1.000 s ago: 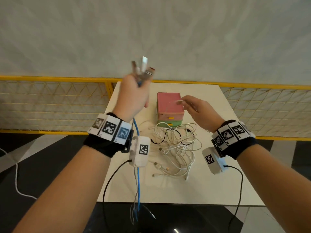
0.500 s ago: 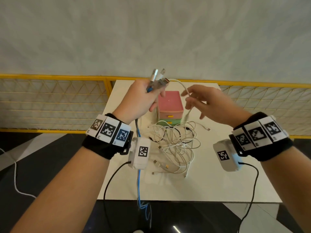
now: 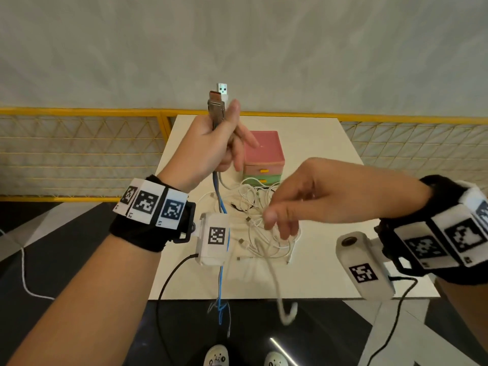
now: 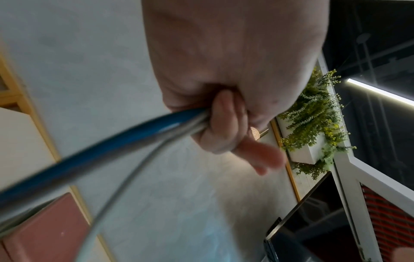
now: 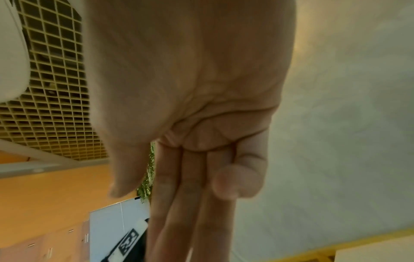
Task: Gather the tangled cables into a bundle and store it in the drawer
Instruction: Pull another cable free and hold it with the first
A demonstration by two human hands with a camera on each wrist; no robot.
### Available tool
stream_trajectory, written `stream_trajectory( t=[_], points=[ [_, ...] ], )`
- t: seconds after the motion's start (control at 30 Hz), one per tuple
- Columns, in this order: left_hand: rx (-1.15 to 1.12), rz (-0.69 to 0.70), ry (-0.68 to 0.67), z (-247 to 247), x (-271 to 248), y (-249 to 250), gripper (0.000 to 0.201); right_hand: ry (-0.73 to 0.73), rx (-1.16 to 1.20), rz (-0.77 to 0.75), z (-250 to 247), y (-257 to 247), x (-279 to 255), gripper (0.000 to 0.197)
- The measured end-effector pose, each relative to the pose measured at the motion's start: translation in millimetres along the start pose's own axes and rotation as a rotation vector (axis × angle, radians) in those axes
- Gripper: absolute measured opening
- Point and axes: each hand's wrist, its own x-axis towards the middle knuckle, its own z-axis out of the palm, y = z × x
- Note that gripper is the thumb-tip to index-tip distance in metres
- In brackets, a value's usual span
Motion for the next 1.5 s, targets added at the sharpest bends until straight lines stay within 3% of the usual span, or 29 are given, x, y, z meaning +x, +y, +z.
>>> stream_trajectory(
  t=[0.13, 0.23, 0.4, 0.53, 0.73, 0.8, 0.9, 0.97, 1.07, 1.23, 1.4, 1.5],
  points=[
    [0.032, 0.034, -0.090, 8.5, -11.0, 6.1, 0.057, 0.314, -0.211, -0.014, -1.8, 14.9, 8.7, 0.029],
    [0.107, 0.085, -0.127, 15.2, -18.0, 9.4, 0.048, 0.439, -0.218, -0.008, 6.4, 29.5, 17.0, 0.025],
    [0.188, 0.107, -0.223, 27.1, -27.0, 18.4, 0.046, 0.341, 0.059, -0.099, 28.7, 29.0, 27.3, 0.040],
    [0.223, 0.011, -0.239, 32.2, -37.8, 28.9, 0.045, 0.310, 0.380, -0.137, 43.7, 21.9, 26.1, 0.031],
    [0.206, -0.032, -0.292, 35.4, -37.1, 22.8, 0.038, 0.377, 0.543, -0.131, 61.3, 21.9, 21.3, 0.023],
    [0.066, -0.095, -0.329, 37.8, -36.6, 18.4, 0.031, 0.434, 0.616, -0.102, 65.9, 24.8, 19.6, 0.024],
    [-0.488, -0.202, -0.305, 39.6, -34.8, 11.8, 0.047, 0.473, 0.656, -0.091, 67.8, 29.2, 16.5, 0.025],
    [-0.632, -0.163, -0.248, 38.0, -32.0, 11.4, 0.040, 0.461, 0.670, -0.065, 68.5, 32.4, 12.6, 0.026],
    [-0.502, -0.068, -0.281, 42.3, -29.5, 10.5, 0.023, 0.425, 0.697, -0.084, 68.4, 35.0, 8.5, 0.025],
    [-0.218, -0.005, -0.343, 50.2, -31.3, 12.9, 0.022, 0.453, 0.761, -0.124, 65.0, 39.7, 7.6, 0.026],
    [-0.087, -0.031, -0.441, 44.8, -30.8, 16.0, 0.027, 0.474, 0.732, -0.119, 73.0, 47.9, 7.6, 0.025],
    [-0.137, -0.078, -0.376, 47.9, -33.6, 15.8, 0.046, 0.503, 0.746, -0.133, 71.1, 48.6, 8.5, 0.024]
  ],
)
